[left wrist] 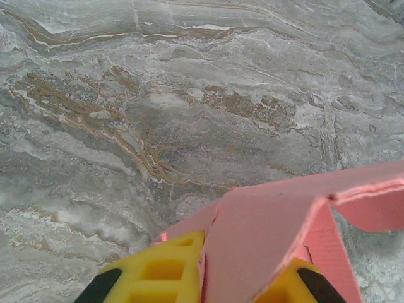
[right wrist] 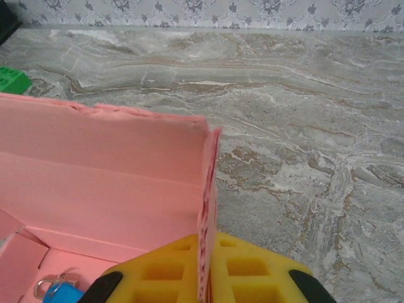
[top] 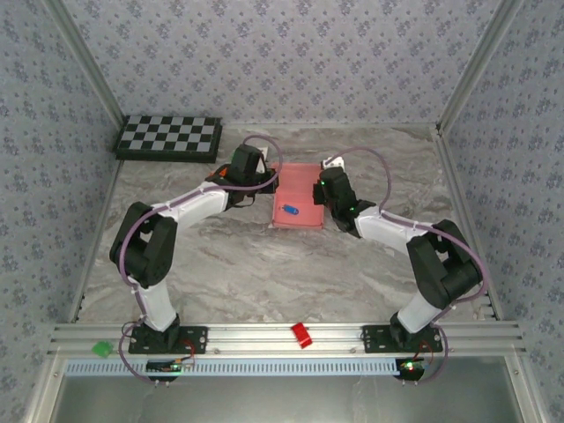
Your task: Fold the paper box
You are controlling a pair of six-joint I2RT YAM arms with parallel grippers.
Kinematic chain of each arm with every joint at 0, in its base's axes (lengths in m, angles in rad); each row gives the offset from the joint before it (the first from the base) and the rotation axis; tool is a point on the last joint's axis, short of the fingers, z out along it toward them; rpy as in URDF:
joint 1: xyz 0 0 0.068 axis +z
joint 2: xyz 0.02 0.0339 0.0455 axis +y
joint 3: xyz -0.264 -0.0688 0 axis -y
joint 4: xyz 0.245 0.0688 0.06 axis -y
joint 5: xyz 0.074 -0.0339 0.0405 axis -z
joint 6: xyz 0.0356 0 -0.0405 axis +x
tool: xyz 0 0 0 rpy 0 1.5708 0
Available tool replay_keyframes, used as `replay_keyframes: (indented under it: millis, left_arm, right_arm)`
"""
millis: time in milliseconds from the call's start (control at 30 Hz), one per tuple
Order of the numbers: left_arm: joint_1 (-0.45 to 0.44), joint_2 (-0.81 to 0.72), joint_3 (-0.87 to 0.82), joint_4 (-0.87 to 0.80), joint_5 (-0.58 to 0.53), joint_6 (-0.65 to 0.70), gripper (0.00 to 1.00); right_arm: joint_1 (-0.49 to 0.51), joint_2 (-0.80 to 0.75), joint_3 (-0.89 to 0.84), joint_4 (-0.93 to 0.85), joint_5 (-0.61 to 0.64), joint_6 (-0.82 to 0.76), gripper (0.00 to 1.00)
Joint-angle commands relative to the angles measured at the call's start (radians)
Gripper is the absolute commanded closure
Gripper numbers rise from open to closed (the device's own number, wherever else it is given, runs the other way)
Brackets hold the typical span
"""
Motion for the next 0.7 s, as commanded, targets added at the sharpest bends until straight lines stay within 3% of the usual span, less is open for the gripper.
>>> replay_keyframes:
  millis: [0, 667]
  left_arm:
    - [-0.014, -0.036, -0.016, 0.007, 0.006, -0.015, 0.89]
    - [-0.025, -0.073, -0.115, 0.070, 0.018, -0.061, 0.85]
  right_arm:
    - [0.017, -0.035, -0.015, 0.040, 0.034, 0.016, 0.88]
    - [0.060, -0.065, -0.095, 0.092, 0.084, 0.085, 0.82]
